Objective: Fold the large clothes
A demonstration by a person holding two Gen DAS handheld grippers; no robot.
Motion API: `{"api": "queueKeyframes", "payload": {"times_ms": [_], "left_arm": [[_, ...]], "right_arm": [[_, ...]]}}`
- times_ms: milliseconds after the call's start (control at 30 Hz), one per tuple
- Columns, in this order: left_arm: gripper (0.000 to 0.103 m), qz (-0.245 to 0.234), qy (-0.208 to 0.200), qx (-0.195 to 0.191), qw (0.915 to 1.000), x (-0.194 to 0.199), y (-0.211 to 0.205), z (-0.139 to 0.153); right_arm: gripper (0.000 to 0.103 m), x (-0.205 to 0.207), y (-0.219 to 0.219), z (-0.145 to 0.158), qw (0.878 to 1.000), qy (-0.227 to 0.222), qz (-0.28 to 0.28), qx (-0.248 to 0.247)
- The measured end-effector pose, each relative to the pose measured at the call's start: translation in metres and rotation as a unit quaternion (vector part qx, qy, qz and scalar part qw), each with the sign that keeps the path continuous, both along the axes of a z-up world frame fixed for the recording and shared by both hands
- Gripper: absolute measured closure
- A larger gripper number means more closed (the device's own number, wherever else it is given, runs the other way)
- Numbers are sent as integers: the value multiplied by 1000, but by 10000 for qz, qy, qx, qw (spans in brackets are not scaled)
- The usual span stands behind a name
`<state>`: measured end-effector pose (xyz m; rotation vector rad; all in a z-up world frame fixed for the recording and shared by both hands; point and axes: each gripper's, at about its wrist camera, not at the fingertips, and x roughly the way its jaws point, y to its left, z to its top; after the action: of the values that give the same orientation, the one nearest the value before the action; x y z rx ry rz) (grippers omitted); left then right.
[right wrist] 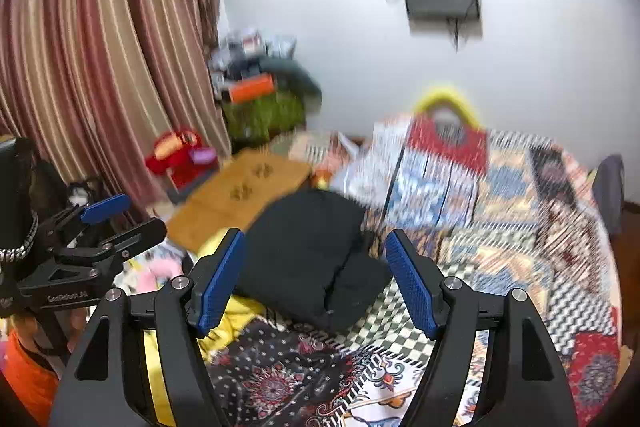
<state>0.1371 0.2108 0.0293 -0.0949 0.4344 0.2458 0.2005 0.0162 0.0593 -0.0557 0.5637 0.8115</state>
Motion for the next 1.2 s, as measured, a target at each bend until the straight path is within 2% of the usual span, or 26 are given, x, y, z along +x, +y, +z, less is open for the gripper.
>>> {"api": "queueKeyframes", "payload": {"times_ms": [100,233,433,633,767,900,1200], "left_arm": [[7,-29,-486,85,9988,-36,-25,29],[6,86,-1098,379,9932,-83,-62,55],[6,275,-1495,584,9867,-132,-96,64],[0,605,-1542,752,9833,-159,-109,56],[0,630,-1432,710,9851,-163,-109,51],[0,610,-1375,621,9867,-165,-107,48],[0,637,-1331,612,9872,-160,-105,42]], "right_arm": [[33,-33,-25,31,9985,-408,-78,349],[33,-70,-50,57,9937,-806,-193,756],[32,-117,-68,68,9858,-1386,-298,902],[19,-137,-69,65,9830,-1537,-423,908],[2,-138,-67,59,9829,-1551,-533,833],[0,-143,-63,56,9818,-1650,-653,681],[0,-139,-65,52,9841,-1511,-664,652]]}}
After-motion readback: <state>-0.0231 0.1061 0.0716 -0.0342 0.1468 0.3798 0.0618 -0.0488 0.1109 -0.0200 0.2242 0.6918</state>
